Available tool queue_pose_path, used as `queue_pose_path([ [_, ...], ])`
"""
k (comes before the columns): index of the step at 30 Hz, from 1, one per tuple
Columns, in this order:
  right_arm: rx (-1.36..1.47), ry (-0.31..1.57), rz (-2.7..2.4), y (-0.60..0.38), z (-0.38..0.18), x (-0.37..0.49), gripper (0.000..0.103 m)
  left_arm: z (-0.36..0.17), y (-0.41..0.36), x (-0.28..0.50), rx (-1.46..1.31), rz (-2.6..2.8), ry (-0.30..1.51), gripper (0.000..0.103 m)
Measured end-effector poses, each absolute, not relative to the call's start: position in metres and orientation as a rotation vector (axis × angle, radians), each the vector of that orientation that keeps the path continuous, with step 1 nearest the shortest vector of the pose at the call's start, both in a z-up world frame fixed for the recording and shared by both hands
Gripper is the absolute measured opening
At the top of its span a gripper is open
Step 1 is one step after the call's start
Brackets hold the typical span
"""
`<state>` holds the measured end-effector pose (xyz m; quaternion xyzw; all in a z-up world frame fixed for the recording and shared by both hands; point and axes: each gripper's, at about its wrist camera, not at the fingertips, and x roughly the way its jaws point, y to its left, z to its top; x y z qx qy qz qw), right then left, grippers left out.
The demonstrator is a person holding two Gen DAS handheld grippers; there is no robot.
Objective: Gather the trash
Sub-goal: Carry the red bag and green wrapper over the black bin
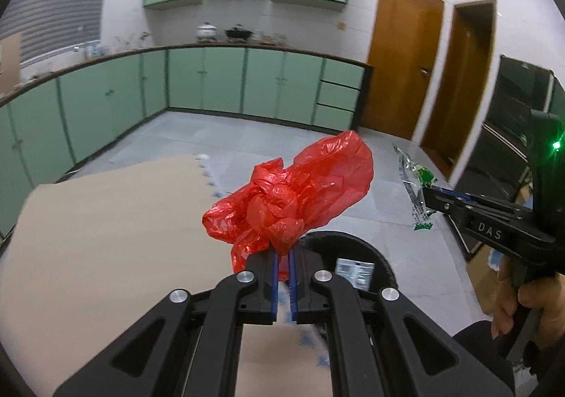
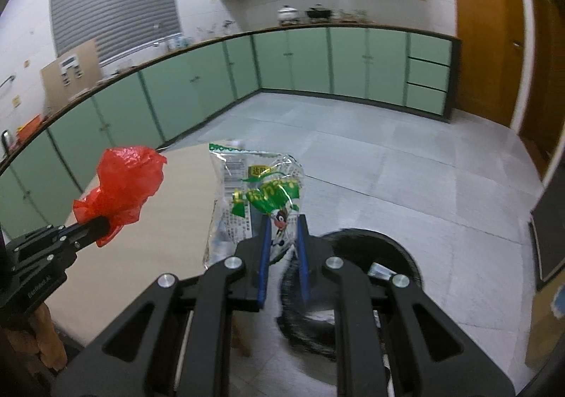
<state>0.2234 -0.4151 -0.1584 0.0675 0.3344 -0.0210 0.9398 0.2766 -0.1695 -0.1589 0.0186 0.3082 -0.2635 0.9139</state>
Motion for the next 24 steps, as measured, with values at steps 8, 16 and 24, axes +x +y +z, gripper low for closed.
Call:
queue_pose_path([
  [8, 0.196, 0.728, -0.164, -0.487, -0.199, 0.214, 0.013, -0.193, -0.249, 0.302, 0.075, -0.641, 0.708, 0.005],
  [16, 0.279, 0.793, -0.246, -0.536, -0.258, 0.228, 0.013, -0.236, -0.309, 0.33, 0.094, -0.669, 0.792, 0.005],
  [24, 0.373, 0.872, -0.303, -0.569, -0.319, 0.265, 0.013, -0.298, -0.363, 0.364, 0.115, -0.641, 0.935, 0.005],
])
